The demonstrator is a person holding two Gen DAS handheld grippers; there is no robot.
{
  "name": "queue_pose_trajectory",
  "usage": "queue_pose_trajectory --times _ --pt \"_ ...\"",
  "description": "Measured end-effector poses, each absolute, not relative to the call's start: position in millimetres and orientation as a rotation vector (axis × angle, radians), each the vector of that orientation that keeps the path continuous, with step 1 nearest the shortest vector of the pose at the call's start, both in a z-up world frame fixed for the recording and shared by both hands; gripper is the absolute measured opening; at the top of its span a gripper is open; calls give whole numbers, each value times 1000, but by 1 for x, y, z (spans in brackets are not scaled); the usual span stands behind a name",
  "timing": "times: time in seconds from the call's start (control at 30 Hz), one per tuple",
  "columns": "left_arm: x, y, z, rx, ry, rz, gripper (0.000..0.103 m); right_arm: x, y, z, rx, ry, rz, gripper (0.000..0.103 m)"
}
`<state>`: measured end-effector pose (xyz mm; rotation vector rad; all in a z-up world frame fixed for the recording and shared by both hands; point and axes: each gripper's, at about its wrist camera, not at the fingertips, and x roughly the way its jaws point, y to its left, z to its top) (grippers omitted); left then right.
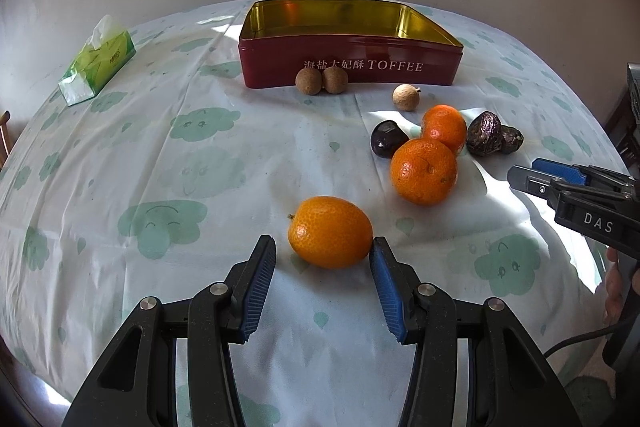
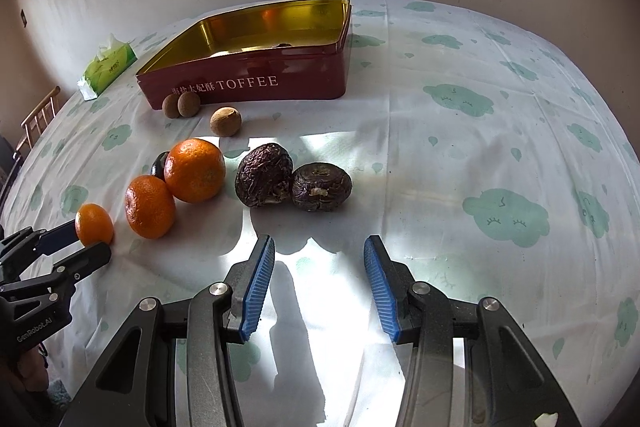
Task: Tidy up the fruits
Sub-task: 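Grasp an orange tangerine with the left tool while the right tool grasps another dark fruit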
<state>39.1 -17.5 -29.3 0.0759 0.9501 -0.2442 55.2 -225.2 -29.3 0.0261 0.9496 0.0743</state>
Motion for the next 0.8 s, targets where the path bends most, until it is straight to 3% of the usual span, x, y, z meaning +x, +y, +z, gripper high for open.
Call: queue_pose_trajectory --times 0.47,0.8 --pt "52 -13 -33 58 947 -233 50 82 -219 -32 -43 934 67 45" --pt "61 -12 -33 47 940 -232 48 83 -218 -32 -51 925 60 35"
